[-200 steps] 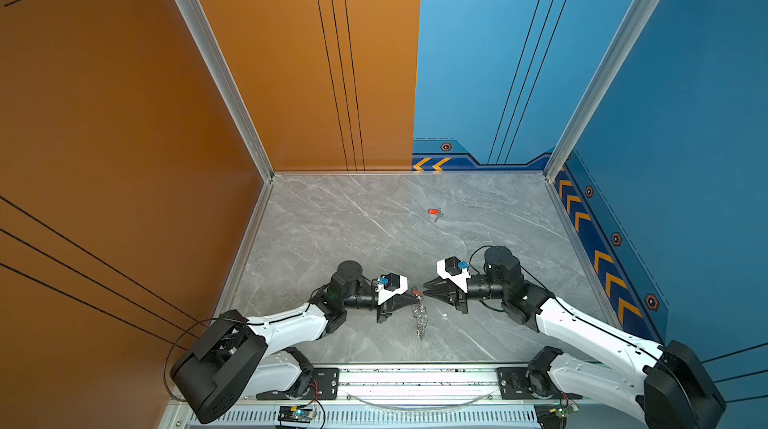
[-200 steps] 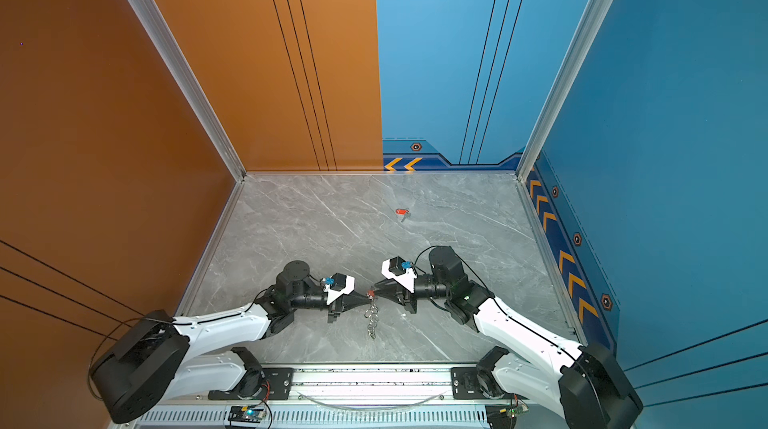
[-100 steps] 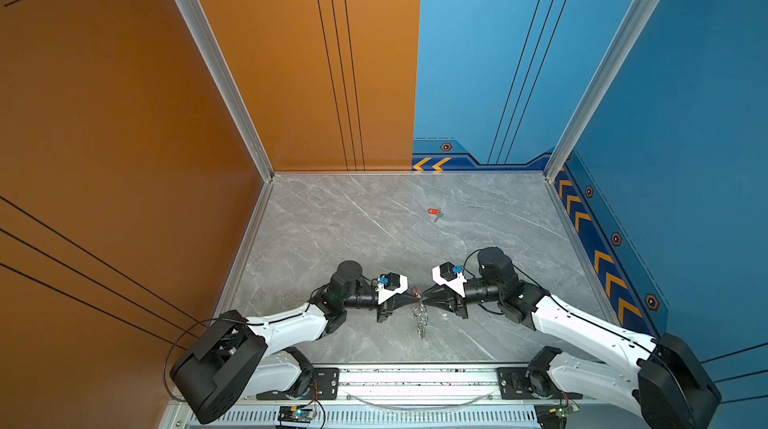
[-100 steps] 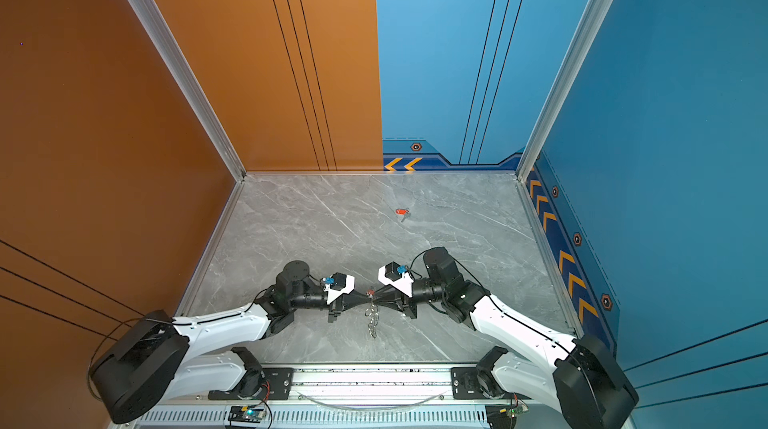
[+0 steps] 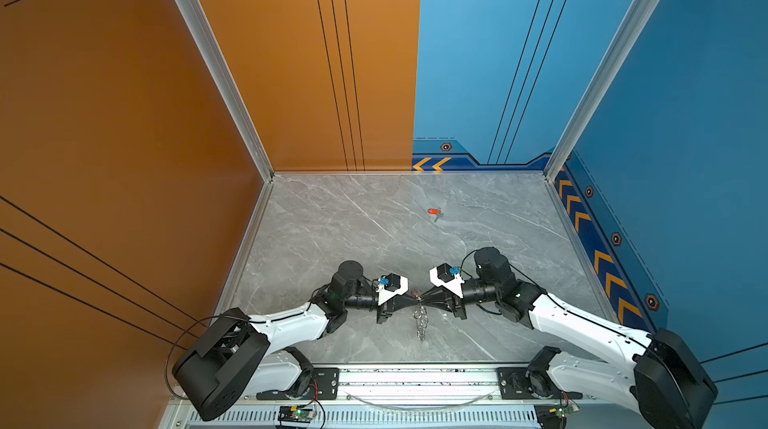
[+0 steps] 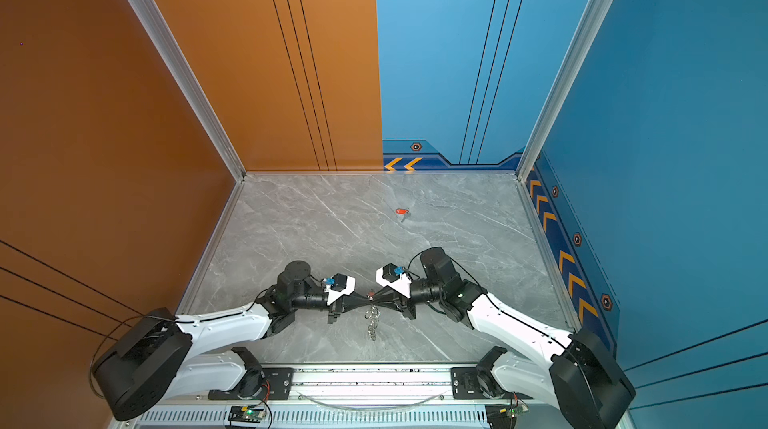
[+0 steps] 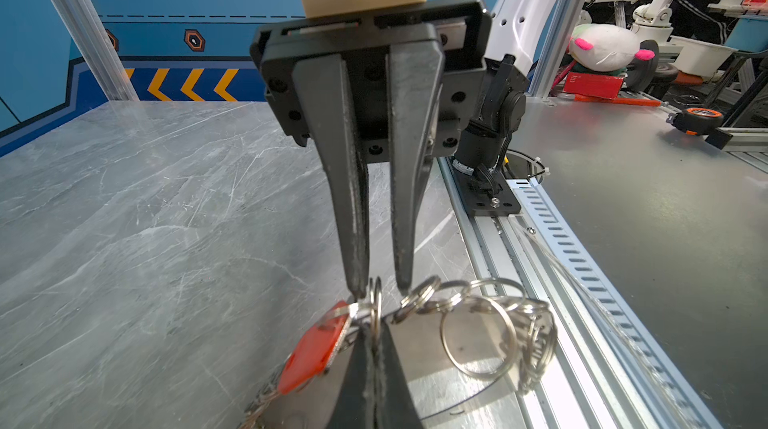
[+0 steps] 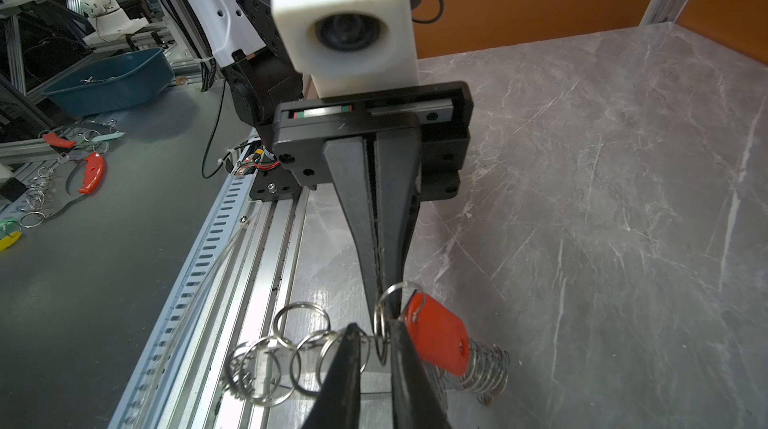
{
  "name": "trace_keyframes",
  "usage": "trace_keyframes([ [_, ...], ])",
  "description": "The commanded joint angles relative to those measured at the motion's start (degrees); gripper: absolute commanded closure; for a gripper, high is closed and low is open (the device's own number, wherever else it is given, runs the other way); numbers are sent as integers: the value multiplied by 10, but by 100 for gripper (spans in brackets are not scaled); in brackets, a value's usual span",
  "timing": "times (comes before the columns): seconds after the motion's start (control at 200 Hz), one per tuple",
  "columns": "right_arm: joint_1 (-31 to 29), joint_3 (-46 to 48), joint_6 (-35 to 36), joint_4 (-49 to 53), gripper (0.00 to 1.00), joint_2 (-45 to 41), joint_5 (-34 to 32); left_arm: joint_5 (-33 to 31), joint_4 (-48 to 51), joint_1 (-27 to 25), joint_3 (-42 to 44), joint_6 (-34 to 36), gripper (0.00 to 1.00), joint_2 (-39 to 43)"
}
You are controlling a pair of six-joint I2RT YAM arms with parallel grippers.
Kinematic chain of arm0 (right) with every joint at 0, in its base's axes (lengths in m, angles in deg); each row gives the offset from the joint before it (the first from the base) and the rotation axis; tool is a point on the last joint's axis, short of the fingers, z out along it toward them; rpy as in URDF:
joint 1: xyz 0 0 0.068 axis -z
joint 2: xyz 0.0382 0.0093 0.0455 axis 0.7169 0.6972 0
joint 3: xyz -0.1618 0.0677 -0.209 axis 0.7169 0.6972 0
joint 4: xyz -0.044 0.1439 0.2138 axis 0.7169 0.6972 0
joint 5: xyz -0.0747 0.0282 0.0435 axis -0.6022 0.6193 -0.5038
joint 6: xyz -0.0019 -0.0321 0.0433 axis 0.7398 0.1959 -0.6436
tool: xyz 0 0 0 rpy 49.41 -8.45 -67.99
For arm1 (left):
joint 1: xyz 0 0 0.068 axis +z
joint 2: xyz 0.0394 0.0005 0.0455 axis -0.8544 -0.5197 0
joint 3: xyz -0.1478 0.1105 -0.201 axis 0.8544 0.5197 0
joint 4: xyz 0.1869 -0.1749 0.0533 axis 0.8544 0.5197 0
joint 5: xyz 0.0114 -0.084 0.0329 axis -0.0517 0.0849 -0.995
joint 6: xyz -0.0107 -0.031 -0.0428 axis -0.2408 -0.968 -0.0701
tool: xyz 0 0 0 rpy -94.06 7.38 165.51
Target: Put the keys on the keyring
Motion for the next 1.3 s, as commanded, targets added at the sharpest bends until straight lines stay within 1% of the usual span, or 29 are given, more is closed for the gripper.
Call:
trace_keyframes([
  [0.0, -4, -19, 8, 15, 87, 5, 0, 20, -15, -2, -8, -3, 100, -5],
  [0.225, -6, -26, 15, 29, 93, 13, -3, 20, -15, -2, -9, -3, 100, -6],
  [0.35, -7, -28, 18, 34, 89, 19, -12, 16, -14, -2, -8, -2, 100, -3],
  [0.576, -9, -31, 22, 43, 87, 21, -13, 11, -15, -1, -7, 0, 100, 0],
  [0.681, -9, -31, 21, 40, 90, 21, -10, 13, -15, -1, -7, 0, 100, -2],
  [0.941, -9, -33, 20, 43, 100, 24, -19, 12, -15, -1, -9, -1, 100, -6],
  [1.081, -9, -33, 25, 46, 100, 19, -47, 10, -15, -1, -11, -3, 100, -10],
  [1.296, -9, -20, 28, 33, 100, 8, -80, 10, -15, 4, -9, -13, 85, -7],
])
